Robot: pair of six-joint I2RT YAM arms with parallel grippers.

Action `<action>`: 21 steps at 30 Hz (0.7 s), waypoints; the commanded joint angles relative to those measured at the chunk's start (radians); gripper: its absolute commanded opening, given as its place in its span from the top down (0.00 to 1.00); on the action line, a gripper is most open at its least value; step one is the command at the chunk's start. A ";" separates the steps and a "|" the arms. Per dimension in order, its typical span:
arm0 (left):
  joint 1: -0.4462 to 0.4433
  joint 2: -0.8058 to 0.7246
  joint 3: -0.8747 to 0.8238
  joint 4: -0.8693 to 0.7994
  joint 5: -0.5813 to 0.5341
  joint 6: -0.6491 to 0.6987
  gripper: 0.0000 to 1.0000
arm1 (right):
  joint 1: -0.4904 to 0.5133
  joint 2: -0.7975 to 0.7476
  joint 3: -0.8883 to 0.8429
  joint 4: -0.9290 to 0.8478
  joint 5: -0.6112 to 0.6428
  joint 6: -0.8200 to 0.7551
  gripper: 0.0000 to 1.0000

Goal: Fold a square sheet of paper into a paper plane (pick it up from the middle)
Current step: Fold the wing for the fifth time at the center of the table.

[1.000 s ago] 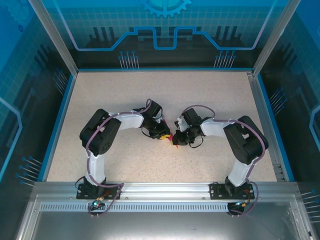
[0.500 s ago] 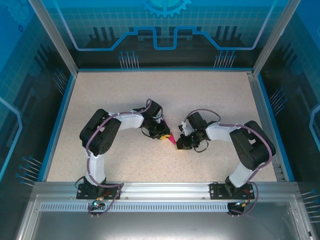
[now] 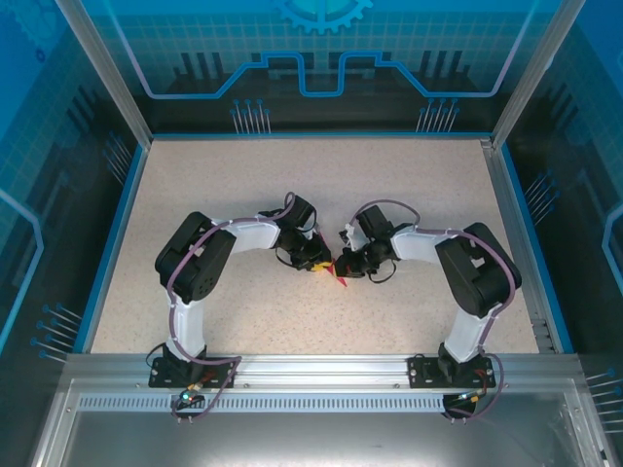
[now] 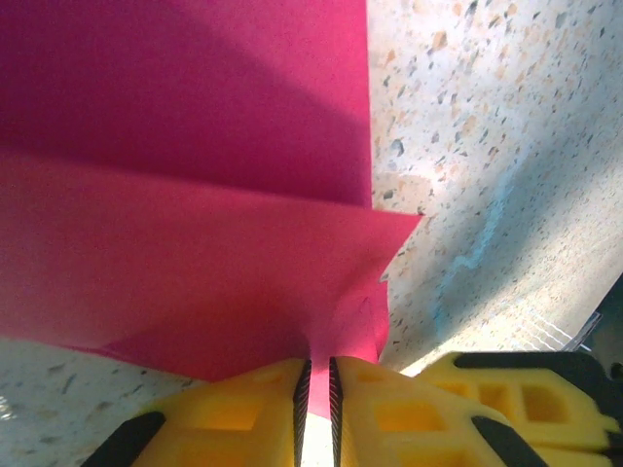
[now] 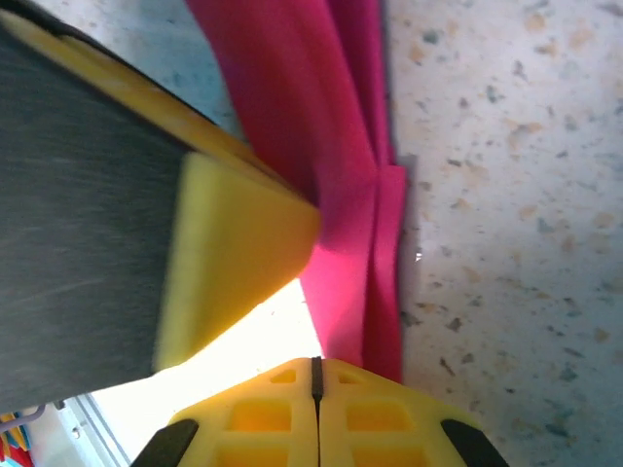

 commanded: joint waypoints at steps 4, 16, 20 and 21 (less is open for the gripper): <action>0.000 0.020 -0.012 -0.029 -0.052 0.049 0.81 | -0.005 0.045 -0.004 -0.032 0.042 0.007 0.95; -0.024 -0.085 -0.109 0.184 0.064 0.028 0.80 | -0.004 0.066 -0.012 -0.045 0.061 0.021 0.98; -0.028 -0.051 -0.117 0.184 0.053 0.015 0.80 | -0.006 0.069 -0.012 -0.050 0.062 0.024 0.98; -0.029 -0.040 -0.115 0.184 0.050 0.013 0.80 | -0.006 0.070 -0.012 -0.052 0.063 0.025 0.98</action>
